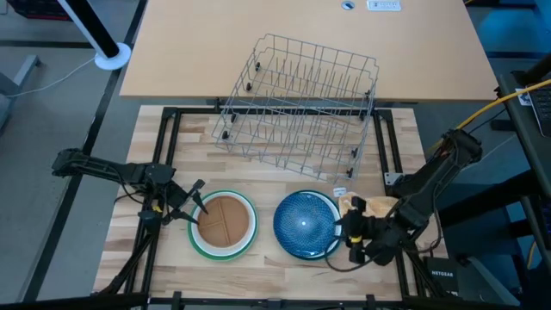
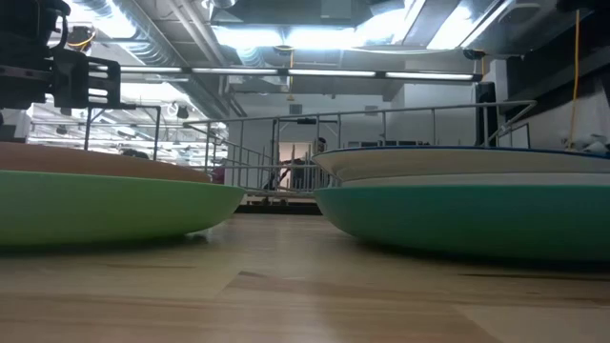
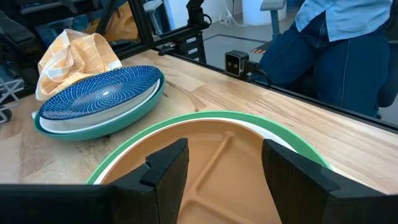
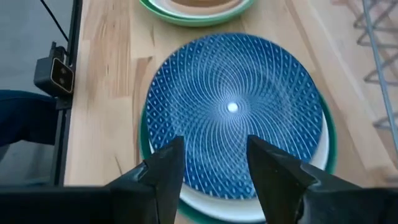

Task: Sort dishes
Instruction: Put the brown plate in the dish rack

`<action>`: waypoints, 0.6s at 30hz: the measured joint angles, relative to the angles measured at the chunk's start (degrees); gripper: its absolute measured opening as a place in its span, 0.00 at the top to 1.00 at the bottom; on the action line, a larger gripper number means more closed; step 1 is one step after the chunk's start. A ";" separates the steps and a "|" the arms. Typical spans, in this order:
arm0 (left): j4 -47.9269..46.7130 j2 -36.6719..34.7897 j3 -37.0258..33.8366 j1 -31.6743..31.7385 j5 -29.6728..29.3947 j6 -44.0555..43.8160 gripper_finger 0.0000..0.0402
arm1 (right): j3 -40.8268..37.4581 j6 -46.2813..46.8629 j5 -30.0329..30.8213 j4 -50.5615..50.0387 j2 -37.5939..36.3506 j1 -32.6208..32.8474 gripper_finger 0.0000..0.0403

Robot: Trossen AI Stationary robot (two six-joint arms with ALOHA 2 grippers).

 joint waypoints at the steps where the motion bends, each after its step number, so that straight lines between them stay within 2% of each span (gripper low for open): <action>1: 0.00 0.00 0.00 0.01 0.00 0.00 0.52 | 0.00 -0.44 0.40 1.07 0.74 0.00 0.56; 4: 0.00 0.00 0.00 0.00 -0.41 0.80 0.52 | 0.00 -1.44 0.59 3.72 2.43 0.00 0.56; 8: -0.05 0.00 0.00 0.02 -2.46 9.45 0.52 | 0.00 -1.44 0.56 6.13 3.81 0.00 0.56; 15: 0.33 0.00 -0.02 0.02 -2.78 10.49 0.52 | -0.02 -1.42 2.04 7.70 4.05 -0.33 0.56; 18: 3.57 0.02 -0.34 0.02 -5.70 13.50 0.52 | -0.02 -0.38 4.55 8.44 4.07 -0.93 0.56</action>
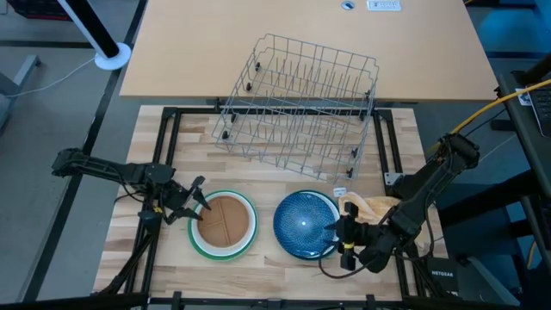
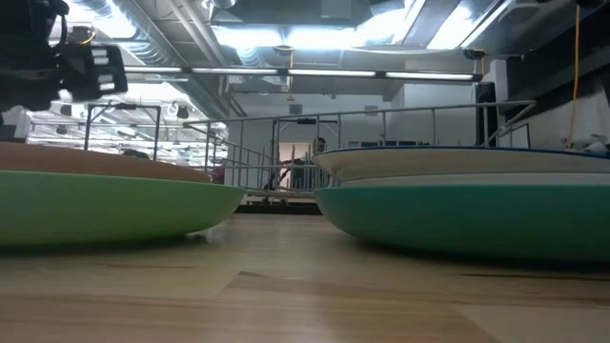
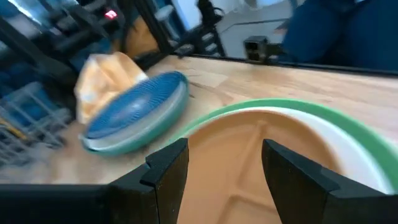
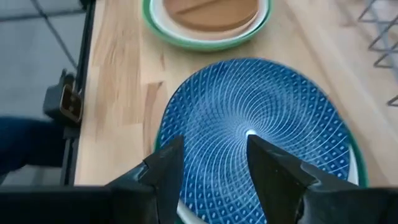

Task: Sort dishes
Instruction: Put the brown plate in the dish rack

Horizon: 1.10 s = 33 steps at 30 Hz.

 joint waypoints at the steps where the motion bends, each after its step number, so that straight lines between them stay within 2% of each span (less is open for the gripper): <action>1: 2.93 0.03 0.00 -0.01 -0.12 -0.48 0.52 | 0.00 0.47 0.95 0.72 0.00 -0.39 0.56; 4: 14.49 -0.02 0.10 -0.41 0.12 -7.02 0.52 | 0.00 0.68 3.59 3.41 0.00 -2.19 0.56; 10: 35.51 -0.04 0.21 -0.87 0.19 -28.55 0.52 | 0.00 0.61 5.58 6.97 0.00 -8.56 0.56; 15: 42.08 -0.02 0.23 -0.87 0.34 -37.65 0.52 | 0.00 0.44 3.57 7.13 0.00 -14.50 0.56; 20: 42.59 -0.02 0.24 -0.87 -0.82 -44.41 0.52 | 0.00 -1.26 1.16 10.40 0.64 -19.47 0.56; 25: 35.42 -0.02 0.77 -0.74 -2.90 -54.21 0.52 | 0.00 -6.76 -1.75 19.49 3.87 -22.64 0.56; 29: 19.15 0.25 4.48 -0.74 -3.20 -52.85 0.52 | 0.00 -9.94 -7.04 27.03 7.04 -24.52 0.56; 33: 0.51 2.13 9.60 -0.77 -3.31 -49.68 0.52 | 0.00 -10.30 -9.71 31.97 9.73 -25.49 0.56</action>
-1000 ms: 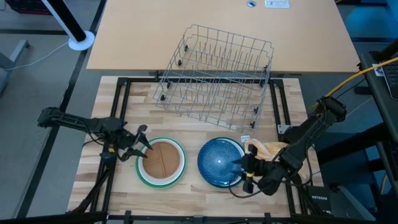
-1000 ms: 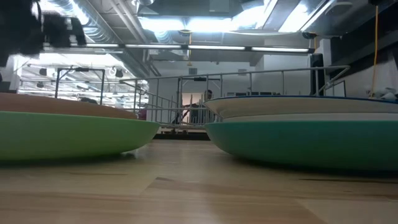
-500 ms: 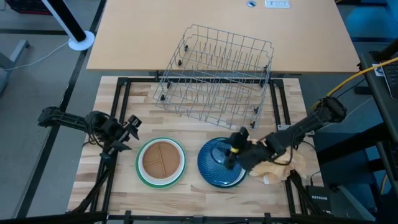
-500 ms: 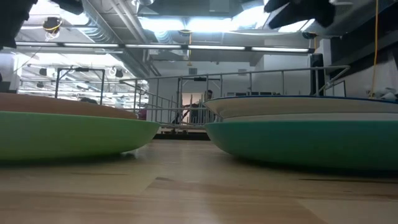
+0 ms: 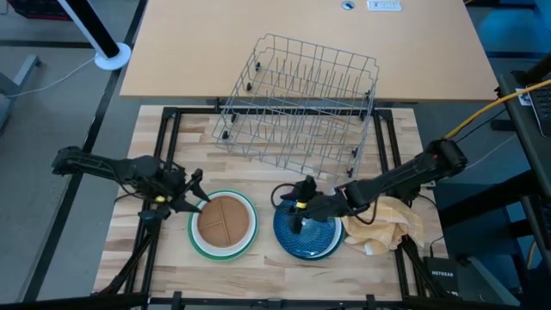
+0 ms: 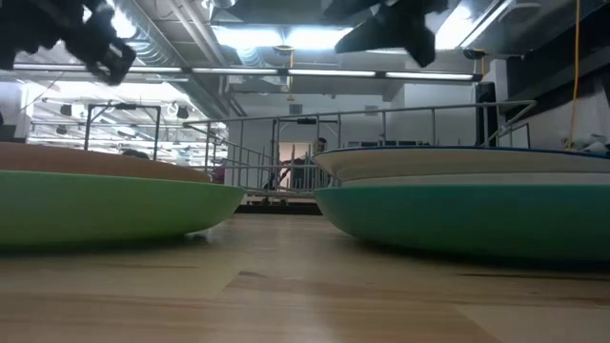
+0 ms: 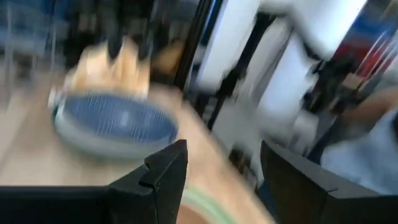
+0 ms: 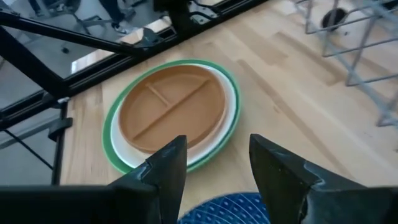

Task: Sort dishes
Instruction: Put the brown plate in the dish rack

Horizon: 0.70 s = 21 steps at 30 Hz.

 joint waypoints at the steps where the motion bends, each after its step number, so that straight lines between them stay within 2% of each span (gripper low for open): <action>1: -4.07 0.71 1.06 -0.08 0.00 0.46 0.52 | 0.00 0.01 -0.12 0.73 0.56 -0.01 0.56; 5: -16.17 4.64 3.93 -2.01 0.07 3.68 0.52 | 0.00 0.08 -0.29 3.14 2.31 -0.22 0.56; 10: -23.23 10.74 5.03 -7.03 0.10 10.31 0.52 | 0.00 2.30 -0.81 4.00 3.12 -0.22 0.56; 13: -23.05 15.11 5.04 -10.33 -0.05 12.08 0.52 | 0.00 3.81 -0.80 4.22 3.12 -0.22 0.56; 21: -23.15 24.93 5.08 -16.82 -5.52 15.20 0.52 | -0.04 3.89 -0.76 6.87 3.12 -0.22 0.56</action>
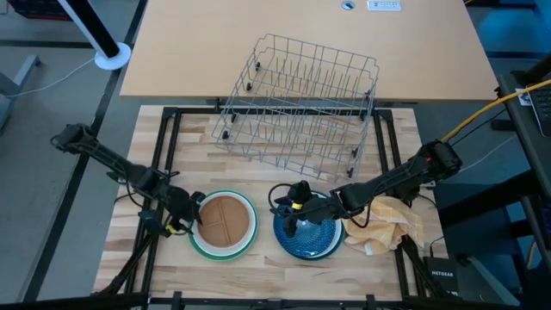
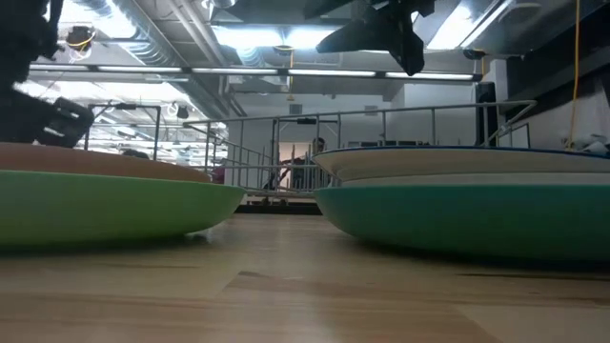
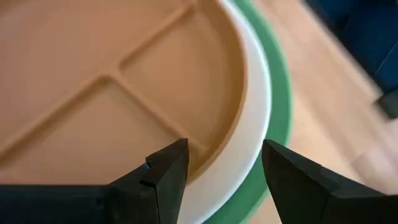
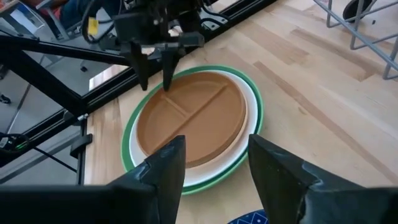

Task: Sort dishes
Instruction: Put the brown plate in the dish rack

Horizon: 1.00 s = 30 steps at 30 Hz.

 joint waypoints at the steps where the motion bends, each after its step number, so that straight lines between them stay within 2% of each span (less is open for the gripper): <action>1: 0.32 0.89 0.02 -0.45 -0.82 0.28 0.52 | 0.00 0.00 0.00 0.02 0.00 0.00 0.56; 7: 2.23 5.06 0.02 -1.30 -5.17 3.05 0.52 | 0.00 0.00 0.04 -0.09 0.00 0.00 0.56; 12: 3.54 7.30 0.02 -1.30 -5.78 3.26 0.54 | 0.00 0.00 0.07 -0.09 0.00 0.00 0.56; 15: 3.88 7.74 0.02 -1.30 -5.66 3.70 0.60 | 0.00 0.00 0.07 -0.09 0.00 0.00 0.56; 27: 4.48 7.70 0.04 -1.30 -4.57 3.83 0.95 | 0.00 0.00 0.07 -0.18 -0.02 0.00 0.56; 30: 4.53 7.70 0.04 -1.30 -4.57 2.84 0.99 | 0.00 0.00 0.07 -0.18 -0.02 0.00 0.56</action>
